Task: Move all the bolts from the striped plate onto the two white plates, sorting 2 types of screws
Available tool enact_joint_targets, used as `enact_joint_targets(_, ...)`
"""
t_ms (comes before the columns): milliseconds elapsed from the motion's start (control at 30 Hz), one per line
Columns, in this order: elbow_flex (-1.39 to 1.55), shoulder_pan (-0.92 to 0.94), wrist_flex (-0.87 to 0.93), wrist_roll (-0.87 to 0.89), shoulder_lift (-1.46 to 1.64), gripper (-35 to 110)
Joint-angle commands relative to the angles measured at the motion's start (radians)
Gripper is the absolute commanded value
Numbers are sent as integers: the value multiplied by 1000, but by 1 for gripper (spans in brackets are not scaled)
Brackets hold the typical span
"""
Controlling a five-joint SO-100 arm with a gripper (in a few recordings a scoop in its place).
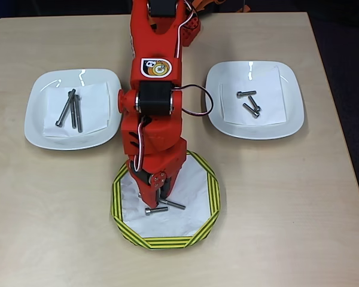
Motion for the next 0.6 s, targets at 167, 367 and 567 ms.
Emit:
enact_joint_targets(167, -133, 23, 121, 35, -52, 0)
enact_joint_targets(367, -261, 21, 282, 18, -32, 0)
enact_joint_targets(567, -167, 54, 298, -2, 115, 0)
